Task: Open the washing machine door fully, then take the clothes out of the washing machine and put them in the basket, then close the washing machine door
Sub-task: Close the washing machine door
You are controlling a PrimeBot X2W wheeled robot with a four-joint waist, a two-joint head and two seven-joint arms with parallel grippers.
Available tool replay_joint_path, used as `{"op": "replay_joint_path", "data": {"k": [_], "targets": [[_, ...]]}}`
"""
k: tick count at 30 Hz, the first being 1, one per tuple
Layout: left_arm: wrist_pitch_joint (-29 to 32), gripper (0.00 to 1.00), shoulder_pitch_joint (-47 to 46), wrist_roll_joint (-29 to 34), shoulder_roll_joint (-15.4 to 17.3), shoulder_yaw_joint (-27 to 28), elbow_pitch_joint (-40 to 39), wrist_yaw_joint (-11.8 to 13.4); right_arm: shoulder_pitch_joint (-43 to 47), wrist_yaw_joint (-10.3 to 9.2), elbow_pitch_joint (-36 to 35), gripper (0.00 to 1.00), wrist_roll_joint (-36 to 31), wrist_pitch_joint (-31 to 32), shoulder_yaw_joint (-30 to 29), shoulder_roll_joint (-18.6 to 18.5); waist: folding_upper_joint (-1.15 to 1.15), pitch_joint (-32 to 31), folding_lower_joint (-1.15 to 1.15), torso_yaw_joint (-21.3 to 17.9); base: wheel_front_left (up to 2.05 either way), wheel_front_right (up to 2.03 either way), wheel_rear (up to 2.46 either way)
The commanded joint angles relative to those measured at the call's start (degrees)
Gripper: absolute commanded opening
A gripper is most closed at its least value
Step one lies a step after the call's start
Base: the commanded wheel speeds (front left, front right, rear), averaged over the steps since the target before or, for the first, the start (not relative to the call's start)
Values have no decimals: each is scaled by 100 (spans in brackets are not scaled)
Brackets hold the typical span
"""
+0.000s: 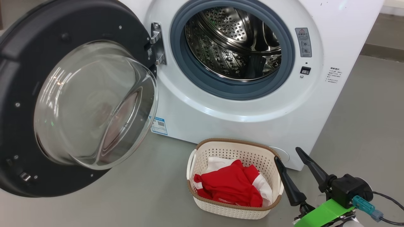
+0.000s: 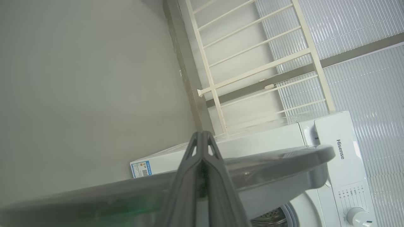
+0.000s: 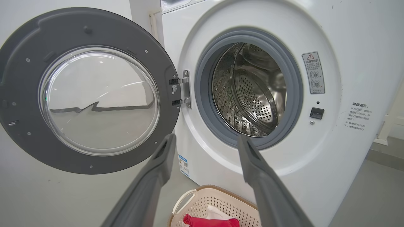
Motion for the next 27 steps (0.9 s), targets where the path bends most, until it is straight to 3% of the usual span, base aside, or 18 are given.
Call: {"op": "replay_joint_path", "data": {"k": [1, 12, 27], "targets": [[189, 0, -28, -90, 160, 38, -82, -109, -164, 28, -136, 100, 113, -37, 125, -31, 0, 10, 0, 6, 0, 0, 0], [915, 0, 209, -567, -214, 176, -394, -303, -153, 28, -160, 100, 115, -37, 105, 16, 0, 54, 0, 102, 0, 0, 0], [1828, 0, 922, -1134, -1076, 231, -1809, -305, -149, 28, -142, 100, 118, -37, 63, 103, 0, 59, 0, 227, 0, 0, 0]]}}
